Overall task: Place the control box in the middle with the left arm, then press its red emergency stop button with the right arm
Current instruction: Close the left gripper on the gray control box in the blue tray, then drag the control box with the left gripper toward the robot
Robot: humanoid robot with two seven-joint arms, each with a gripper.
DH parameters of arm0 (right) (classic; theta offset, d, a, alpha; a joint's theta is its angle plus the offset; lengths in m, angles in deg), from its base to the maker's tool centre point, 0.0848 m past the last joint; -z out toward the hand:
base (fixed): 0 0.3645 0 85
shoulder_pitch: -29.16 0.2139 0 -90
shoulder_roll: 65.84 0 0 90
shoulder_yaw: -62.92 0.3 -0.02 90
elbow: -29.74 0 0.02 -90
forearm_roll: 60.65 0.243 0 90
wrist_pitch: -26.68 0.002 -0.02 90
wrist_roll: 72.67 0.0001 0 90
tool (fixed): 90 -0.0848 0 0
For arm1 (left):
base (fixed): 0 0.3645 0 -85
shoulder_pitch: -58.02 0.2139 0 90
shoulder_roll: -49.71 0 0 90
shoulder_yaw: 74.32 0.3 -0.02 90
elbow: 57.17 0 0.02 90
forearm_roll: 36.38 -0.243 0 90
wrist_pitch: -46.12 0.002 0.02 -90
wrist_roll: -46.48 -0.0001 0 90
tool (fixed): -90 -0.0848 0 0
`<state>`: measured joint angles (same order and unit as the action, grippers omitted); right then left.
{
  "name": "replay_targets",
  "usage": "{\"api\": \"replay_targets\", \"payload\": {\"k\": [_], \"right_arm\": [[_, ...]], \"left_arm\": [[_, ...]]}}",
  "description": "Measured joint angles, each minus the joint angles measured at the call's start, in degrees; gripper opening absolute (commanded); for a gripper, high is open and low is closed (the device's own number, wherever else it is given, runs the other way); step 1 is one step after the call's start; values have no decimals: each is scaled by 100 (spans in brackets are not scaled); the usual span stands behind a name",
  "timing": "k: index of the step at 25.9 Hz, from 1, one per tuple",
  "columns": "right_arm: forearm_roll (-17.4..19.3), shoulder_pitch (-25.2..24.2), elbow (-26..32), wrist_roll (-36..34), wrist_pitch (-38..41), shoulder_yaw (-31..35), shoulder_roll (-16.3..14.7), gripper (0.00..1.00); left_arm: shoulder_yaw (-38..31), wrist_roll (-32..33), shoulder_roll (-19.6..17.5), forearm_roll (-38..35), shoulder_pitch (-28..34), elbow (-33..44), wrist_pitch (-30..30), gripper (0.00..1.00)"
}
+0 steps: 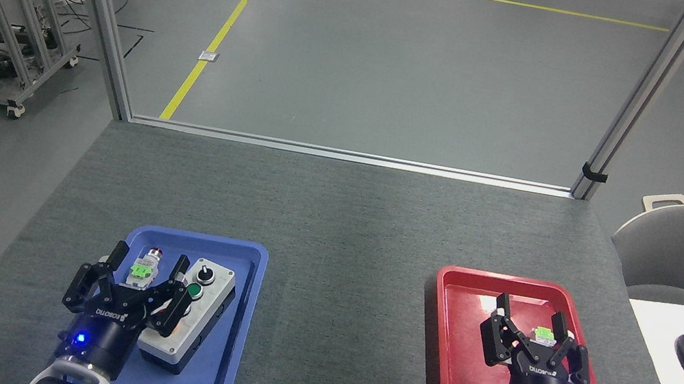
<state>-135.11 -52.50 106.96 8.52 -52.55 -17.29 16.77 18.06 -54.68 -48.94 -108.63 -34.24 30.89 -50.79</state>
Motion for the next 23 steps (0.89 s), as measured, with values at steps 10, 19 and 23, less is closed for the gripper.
{"api": "replay_targets", "payload": {"k": [10, 19, 23], "right_arm": [[9, 5, -12, 4, -23, 1, 13, 100], [19, 16, -31, 9, -35, 9, 18, 100], [22, 18, -50, 27, -44, 13, 12, 100]], "left_arm": [[204, -477, -465, -856, 825, 112, -926, 99], [362, -438, -358, -1666, 342, -844, -789, 99], [368, -419, -356, -1831, 131, -1280, -652, 99]]}}
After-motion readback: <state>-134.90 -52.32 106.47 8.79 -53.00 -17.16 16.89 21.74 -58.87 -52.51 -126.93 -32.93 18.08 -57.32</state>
